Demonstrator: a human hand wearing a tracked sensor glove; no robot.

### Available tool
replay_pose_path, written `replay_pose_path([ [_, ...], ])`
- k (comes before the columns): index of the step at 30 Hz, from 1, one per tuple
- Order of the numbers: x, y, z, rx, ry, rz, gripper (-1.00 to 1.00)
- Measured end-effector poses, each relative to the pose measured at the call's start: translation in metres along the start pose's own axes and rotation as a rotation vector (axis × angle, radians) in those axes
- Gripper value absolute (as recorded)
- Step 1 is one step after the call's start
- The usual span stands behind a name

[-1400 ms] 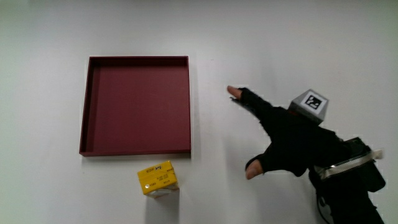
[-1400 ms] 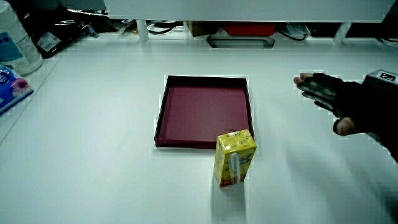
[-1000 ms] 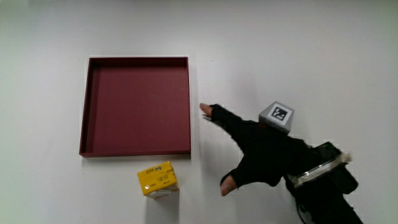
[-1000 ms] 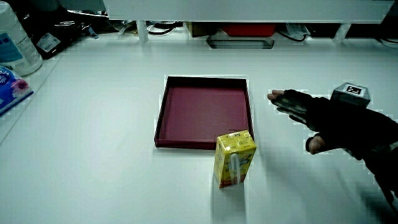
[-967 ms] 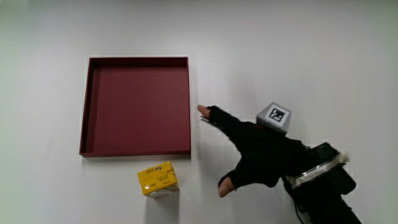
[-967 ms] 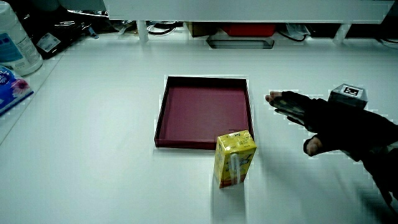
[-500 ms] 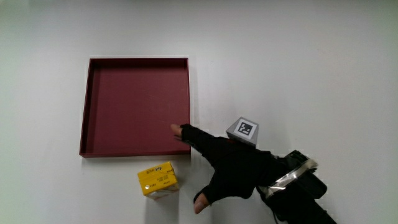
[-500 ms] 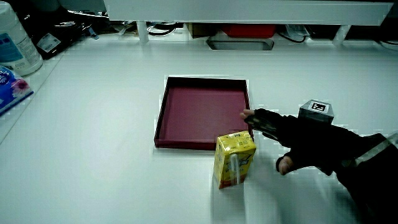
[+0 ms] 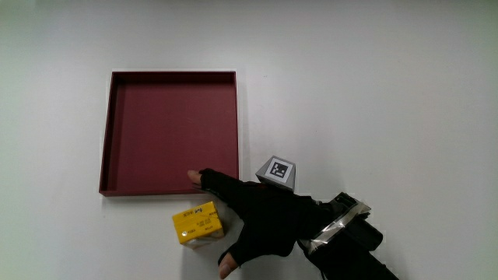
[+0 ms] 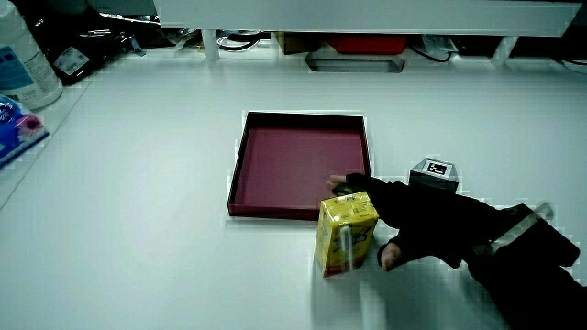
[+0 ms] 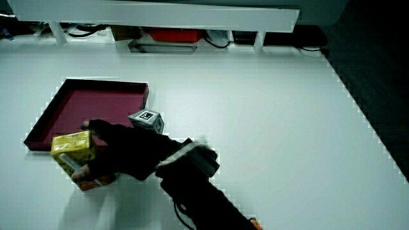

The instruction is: Pick ice redtea

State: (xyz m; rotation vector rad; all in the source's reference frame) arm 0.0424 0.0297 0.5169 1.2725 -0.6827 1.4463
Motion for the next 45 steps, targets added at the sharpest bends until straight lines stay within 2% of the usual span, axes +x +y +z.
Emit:
replay_pose_path([
  [6,0.001,-0.001,0.001,0.033,0.021,0.015,0.25],
  [8,0.004,-0.001,0.002,0.049,0.036,0.039,0.32],
  [13,0.005,-0.004,0.004,0.145,0.055,0.087,0.5],
  [16,0.004,-0.005,0.005,0.168,0.069,0.109,0.61],
  [21,0.008,-0.004,0.005,0.181,0.08,0.143,0.79],
  [27,0.006,-0.005,0.003,0.198,0.087,0.152,1.0],
  [39,0.007,-0.006,0.002,0.248,0.077,0.196,1.0],
  [42,0.001,-0.005,0.003,0.244,0.092,0.211,1.0],
  [45,-0.014,-0.006,0.004,0.253,0.089,0.246,1.0],
])
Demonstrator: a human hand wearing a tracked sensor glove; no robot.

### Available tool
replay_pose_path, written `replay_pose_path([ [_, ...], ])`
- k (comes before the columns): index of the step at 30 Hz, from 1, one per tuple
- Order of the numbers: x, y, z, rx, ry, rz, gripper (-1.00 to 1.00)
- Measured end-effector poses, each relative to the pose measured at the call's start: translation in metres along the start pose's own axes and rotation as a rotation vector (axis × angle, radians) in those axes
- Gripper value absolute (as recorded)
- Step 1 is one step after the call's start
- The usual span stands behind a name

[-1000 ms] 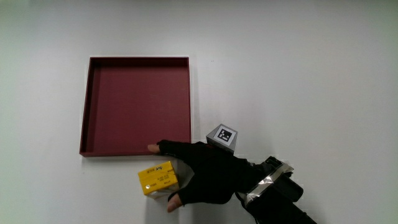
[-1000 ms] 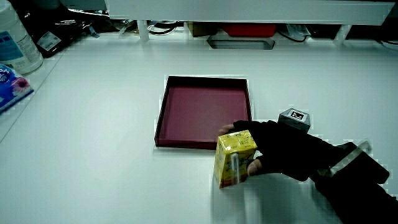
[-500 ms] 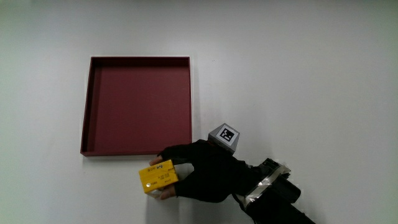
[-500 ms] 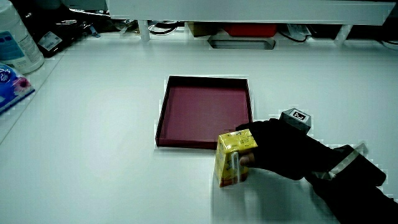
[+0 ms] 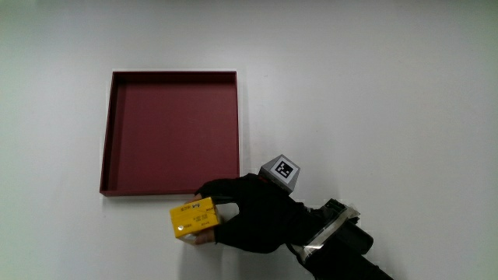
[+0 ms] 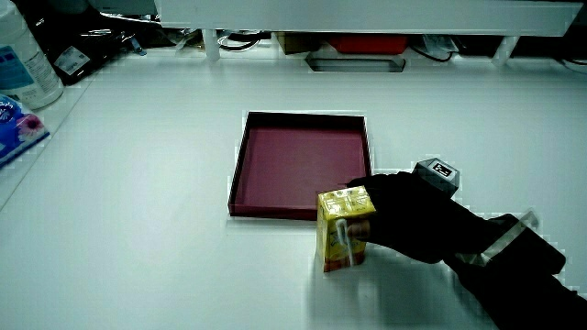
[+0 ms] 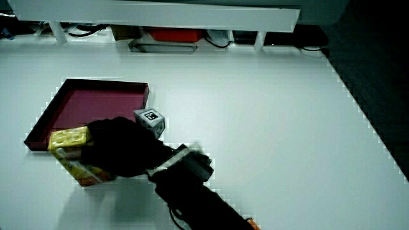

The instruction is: Pick ice redtea

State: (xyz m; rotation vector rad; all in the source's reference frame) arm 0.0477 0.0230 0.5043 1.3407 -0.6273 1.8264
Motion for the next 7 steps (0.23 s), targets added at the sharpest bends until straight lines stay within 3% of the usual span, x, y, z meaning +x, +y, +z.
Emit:
replay_pose_path([
  [3,-0.017,0.004,0.002,0.034,-0.02,0.05,1.0],
  [7,-0.036,0.007,0.009,0.118,-0.039,0.122,1.0],
])
